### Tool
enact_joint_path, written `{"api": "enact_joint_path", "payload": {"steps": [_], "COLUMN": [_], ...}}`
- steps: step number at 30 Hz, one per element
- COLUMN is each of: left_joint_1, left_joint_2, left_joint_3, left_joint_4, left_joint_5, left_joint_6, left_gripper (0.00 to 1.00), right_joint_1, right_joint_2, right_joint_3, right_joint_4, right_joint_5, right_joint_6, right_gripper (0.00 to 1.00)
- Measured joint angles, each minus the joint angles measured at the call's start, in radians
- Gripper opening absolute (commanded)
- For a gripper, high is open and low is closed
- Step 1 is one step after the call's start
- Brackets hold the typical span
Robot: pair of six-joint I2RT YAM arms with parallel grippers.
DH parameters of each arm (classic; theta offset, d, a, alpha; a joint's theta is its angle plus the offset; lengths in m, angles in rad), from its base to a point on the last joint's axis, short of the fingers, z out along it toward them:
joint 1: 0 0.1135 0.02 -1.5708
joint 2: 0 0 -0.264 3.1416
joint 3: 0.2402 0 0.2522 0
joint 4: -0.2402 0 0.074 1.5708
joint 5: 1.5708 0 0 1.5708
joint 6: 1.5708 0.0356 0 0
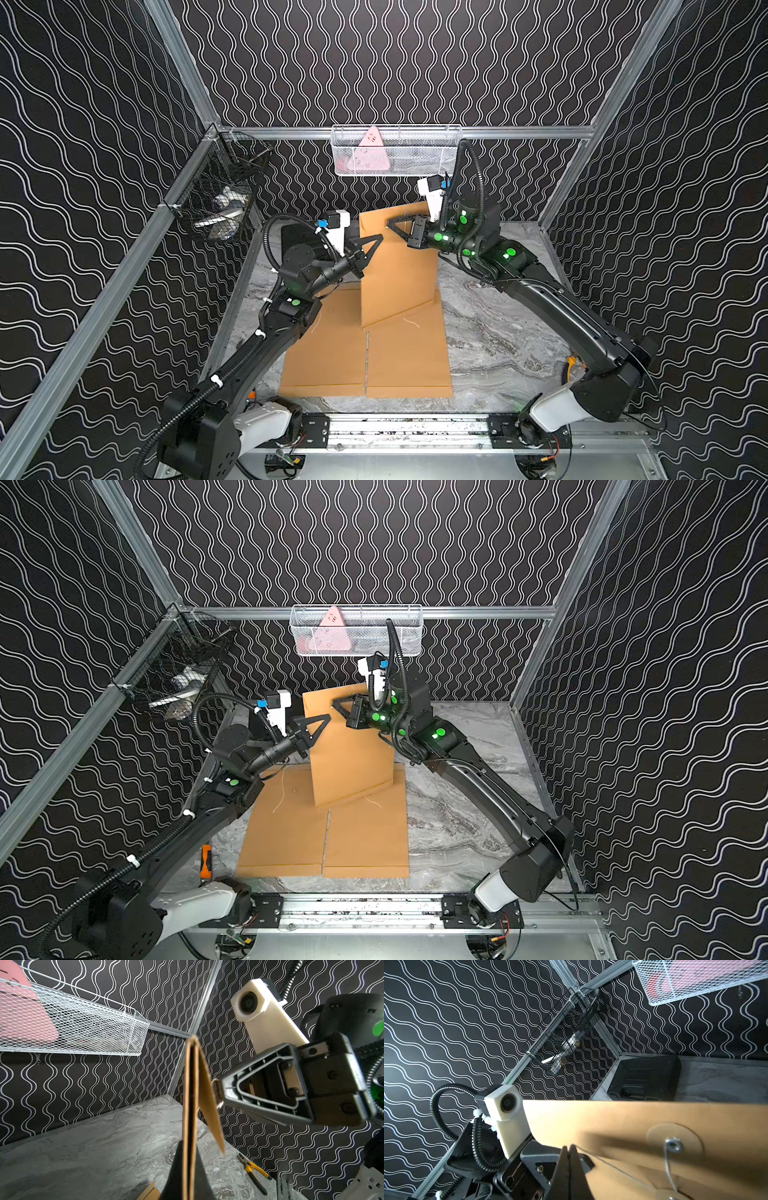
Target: Open the file bag
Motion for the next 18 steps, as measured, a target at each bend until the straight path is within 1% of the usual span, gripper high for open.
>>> {"api": "enact_joint_path", "payload": {"steps": [4,18], "left_joint_1": [0.001,0.017], "left_joint_2": [0.001,0.025], "left_joint_3": [0.018,0.092], "left_joint_4": [-0.008,-0.031], "left_joint_5": [-0.008,-0.047], "left_joint_6": [0.000,0.000], "left_gripper": [0.00,0.00], "right_joint_1": [0.007,0.008], "right_joint_2": [-0.014,-0.113], "right_joint_3": [-0.034,-0.231], "right_joint_4": [0.005,0.010], "right_joint_5": [0.001,0.060], "right_joint_6": [0.000,0.005], "right_gripper": [0.00,0.00]}}
